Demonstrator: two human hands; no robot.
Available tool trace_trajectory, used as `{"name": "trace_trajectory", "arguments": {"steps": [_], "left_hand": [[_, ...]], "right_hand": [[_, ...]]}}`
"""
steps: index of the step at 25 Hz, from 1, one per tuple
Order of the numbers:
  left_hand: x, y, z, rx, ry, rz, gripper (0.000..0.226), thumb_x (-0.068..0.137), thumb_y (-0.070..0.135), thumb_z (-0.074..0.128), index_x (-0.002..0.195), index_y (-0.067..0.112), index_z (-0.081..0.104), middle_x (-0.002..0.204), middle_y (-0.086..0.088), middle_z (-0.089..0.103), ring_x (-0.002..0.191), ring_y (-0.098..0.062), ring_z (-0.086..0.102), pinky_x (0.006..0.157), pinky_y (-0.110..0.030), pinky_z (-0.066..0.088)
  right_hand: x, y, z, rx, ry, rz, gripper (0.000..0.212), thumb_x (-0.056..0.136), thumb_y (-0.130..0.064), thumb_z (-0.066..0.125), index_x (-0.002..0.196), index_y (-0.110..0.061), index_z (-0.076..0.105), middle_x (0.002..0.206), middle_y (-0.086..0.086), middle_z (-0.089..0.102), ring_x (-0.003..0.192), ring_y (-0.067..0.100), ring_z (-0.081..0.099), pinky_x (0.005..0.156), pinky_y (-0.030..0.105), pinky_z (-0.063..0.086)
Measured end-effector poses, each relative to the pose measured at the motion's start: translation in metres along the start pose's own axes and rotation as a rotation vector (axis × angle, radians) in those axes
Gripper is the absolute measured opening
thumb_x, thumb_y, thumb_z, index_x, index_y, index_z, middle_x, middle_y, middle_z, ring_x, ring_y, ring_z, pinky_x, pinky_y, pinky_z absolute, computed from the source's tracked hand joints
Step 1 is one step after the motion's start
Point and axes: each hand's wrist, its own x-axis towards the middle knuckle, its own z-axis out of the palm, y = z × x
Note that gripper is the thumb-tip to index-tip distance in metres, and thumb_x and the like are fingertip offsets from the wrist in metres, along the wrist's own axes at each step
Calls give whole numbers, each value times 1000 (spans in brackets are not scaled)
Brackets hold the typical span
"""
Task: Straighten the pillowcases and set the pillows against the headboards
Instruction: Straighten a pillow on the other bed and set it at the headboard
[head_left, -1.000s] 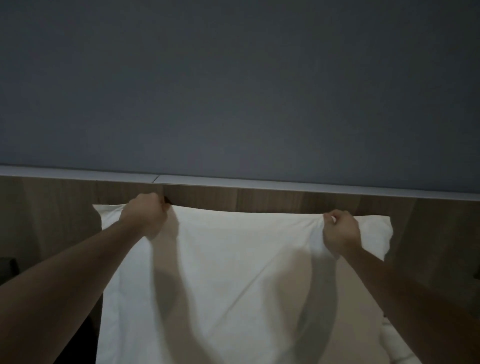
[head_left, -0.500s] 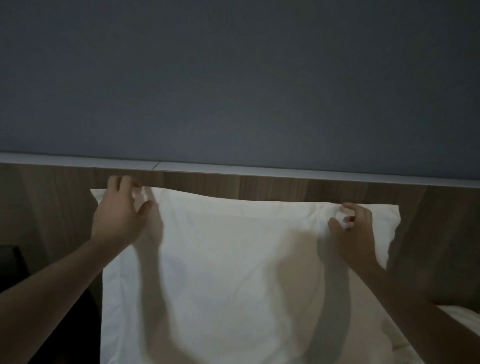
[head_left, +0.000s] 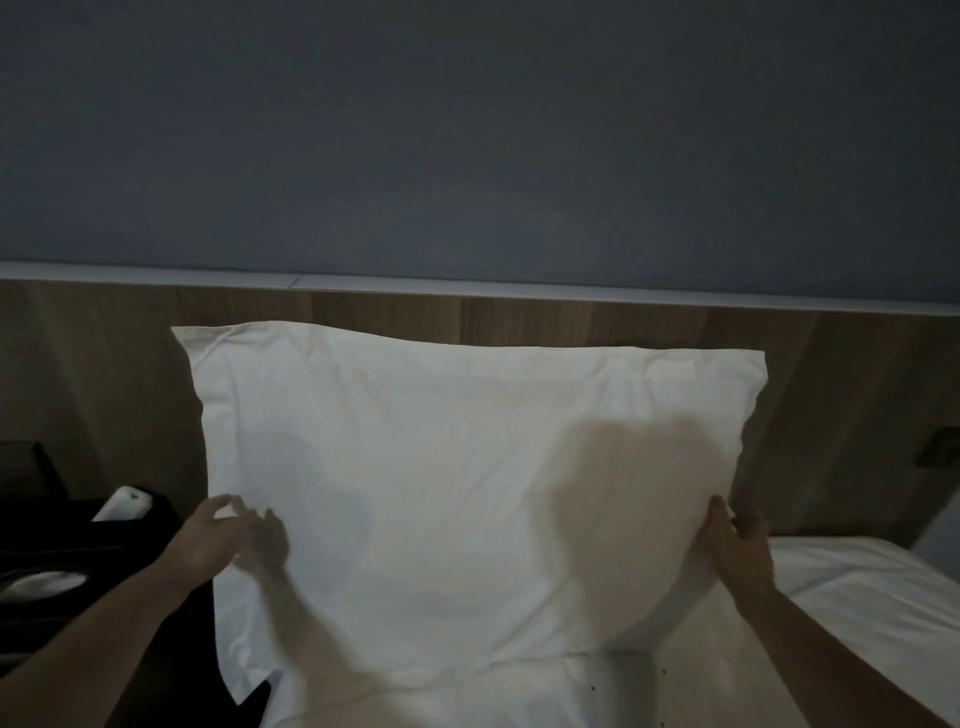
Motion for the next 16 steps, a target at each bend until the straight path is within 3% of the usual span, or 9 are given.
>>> {"name": "trace_trajectory", "arguments": {"steps": [2, 5, 7, 9, 10, 12, 14, 16], "left_hand": [[-9, -1, 10, 95, 39, 37, 41, 98, 2, 66, 137, -3, 53, 94, -19, 67, 76, -29, 63, 69, -31, 53], [-9, 1, 21, 104, 43, 125, 40, 100, 12, 66, 138, 2, 59, 126, -18, 64, 104, -30, 58, 91, -38, 45], [-12, 14, 33, -5, 36, 119, 31, 101, 18, 65, 130, 8, 63, 131, -14, 60, 110, -29, 57, 94, -40, 42], [-12, 20, 45, -51, -25, 109, 31, 102, 28, 64, 129, 12, 64, 132, -7, 61, 119, -30, 59, 101, -42, 45], [-12, 20, 48, -34, -41, 121, 36, 101, 33, 65, 131, 14, 65, 132, -6, 63, 122, -30, 60, 105, -44, 47], [-8, 18, 47, 57, 23, 166, 27, 98, 36, 67, 116, 15, 71, 121, -8, 70, 115, -30, 65, 105, -48, 51], [-1, 15, 43, 175, 121, 212, 17, 98, 35, 67, 94, 20, 75, 107, -9, 75, 104, -31, 69, 99, -48, 54], [-1, 20, 42, 280, 208, 260, 23, 96, 33, 69, 78, 20, 74, 91, -7, 76, 93, -31, 70, 87, -42, 54]], "right_hand": [[-4, 2, 3, 19, -103, 40, 62, 100, -55, 54, 131, -2, 59, 115, 16, 65, 123, 44, 61, 91, 42, 41], [-4, -6, 4, -17, -132, 38, 38, 108, -41, 49, 105, -5, 61, 103, 18, 61, 115, 47, 62, 86, 39, 38], [-5, -8, 5, -8, -126, 13, 36, 108, -39, 49, 109, -5, 62, 107, 18, 64, 117, 47, 62, 87, 40, 38], [-5, -7, 6, -3, -135, -3, 47, 108, -43, 47, 127, -3, 63, 126, 23, 66, 126, 45, 59, 94, 43, 41], [-6, -6, 5, -4, -144, 1, 53, 108, -47, 46, 136, -5, 62, 137, 23, 64, 130, 44, 57, 100, 45, 42], [-4, -8, 4, 3, -160, 45, 59, 106, -52, 47, 140, -6, 62, 142, 23, 62, 129, 42, 57, 104, 47, 43], [-3, -10, 3, 4, -150, 60, 53, 106, -49, 50, 127, -4, 68, 131, 25, 65, 112, 36, 60, 94, 45, 45], [-1, -13, 5, 5, -103, 41, 41, 106, -41, 53, 113, -3, 69, 120, 28, 67, 100, 32, 57, 85, 42, 42]]}}
